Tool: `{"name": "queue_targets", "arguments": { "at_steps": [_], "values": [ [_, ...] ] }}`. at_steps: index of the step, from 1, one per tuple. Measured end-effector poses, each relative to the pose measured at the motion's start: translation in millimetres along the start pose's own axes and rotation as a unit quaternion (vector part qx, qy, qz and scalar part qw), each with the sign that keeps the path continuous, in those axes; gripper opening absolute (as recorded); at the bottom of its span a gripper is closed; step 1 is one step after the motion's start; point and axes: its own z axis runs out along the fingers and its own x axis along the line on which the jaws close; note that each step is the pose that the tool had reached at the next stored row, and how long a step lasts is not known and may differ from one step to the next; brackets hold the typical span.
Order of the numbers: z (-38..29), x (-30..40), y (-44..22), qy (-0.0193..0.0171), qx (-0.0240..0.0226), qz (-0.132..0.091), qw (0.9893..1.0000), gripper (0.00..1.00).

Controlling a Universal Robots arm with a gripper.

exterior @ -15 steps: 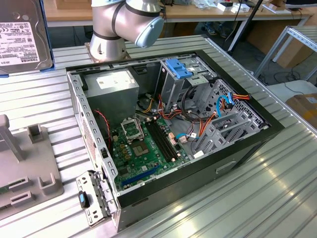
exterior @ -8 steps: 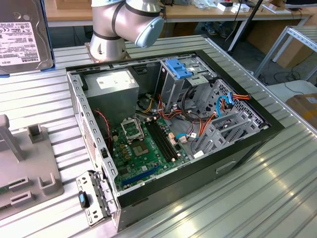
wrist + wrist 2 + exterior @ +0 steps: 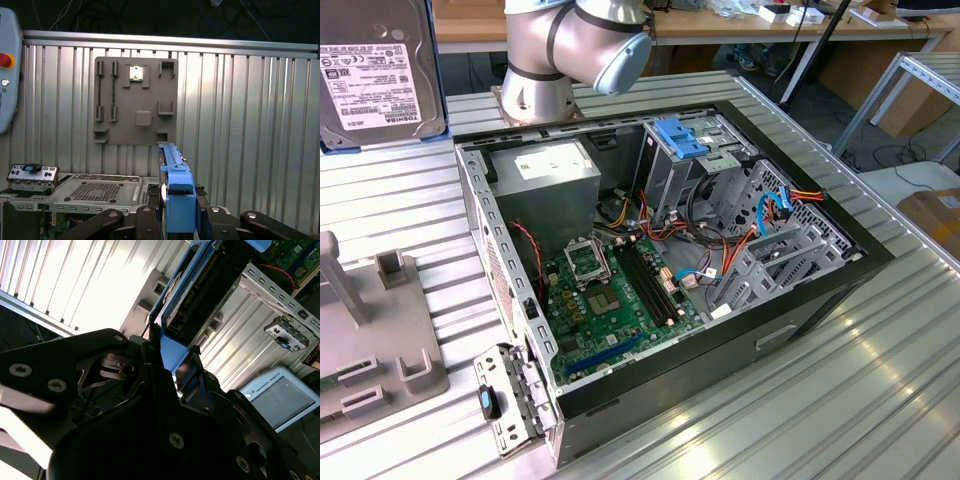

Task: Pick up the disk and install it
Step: 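Pick up the disk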

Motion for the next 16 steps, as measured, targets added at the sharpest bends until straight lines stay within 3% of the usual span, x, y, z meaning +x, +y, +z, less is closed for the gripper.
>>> {"name": "queue_targets", "arguments": {
  "at_steps": [4,13,14,16],
  "values": [
    [0.0,0.3,-6.3,0.0000,0.0000,0.000,1.0000,0.36],
    [0.1,0.4,-9.3,0.0000,-0.0001,0.000,1.0000,0.36],
    [0.1,0.4,-10.6,0.0000,0.0000,0.000,1.0000,0.36],
    [0.3,0.8,-19.5,0.0000,0.0000,0.000,1.0000,0.36]
  ]
}}
